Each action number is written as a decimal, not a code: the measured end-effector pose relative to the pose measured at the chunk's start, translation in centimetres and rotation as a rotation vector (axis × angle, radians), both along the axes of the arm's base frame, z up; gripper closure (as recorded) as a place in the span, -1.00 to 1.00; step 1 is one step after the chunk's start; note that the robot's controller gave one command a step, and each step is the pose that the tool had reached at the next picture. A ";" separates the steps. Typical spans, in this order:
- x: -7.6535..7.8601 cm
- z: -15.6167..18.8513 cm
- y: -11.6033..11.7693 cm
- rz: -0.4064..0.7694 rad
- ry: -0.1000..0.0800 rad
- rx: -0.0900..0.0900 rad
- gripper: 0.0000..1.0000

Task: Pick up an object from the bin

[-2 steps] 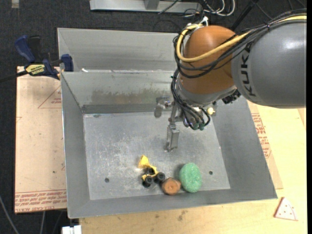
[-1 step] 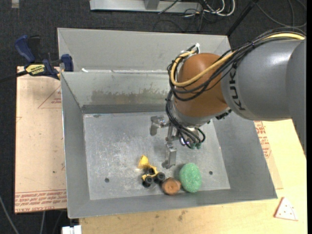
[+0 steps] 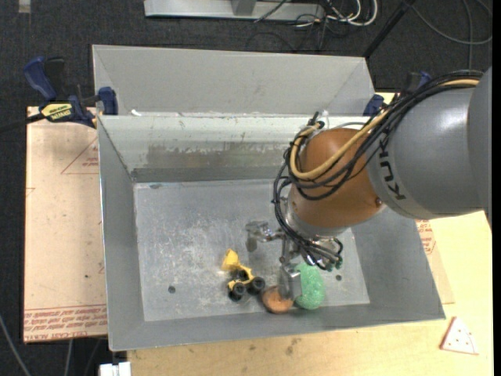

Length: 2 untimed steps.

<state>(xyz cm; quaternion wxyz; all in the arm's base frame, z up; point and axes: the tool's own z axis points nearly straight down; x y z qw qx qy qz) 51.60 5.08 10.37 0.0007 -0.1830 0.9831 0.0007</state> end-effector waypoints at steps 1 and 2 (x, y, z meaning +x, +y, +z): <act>1.1 -1.8 2.5 -0.056 -0.004 0.000 -1.00; -0.9 -2.7 3.2 -0.159 0.000 0.001 -1.00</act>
Offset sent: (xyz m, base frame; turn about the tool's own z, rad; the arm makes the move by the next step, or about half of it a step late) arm -0.0377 0.0303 -0.0337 0.0615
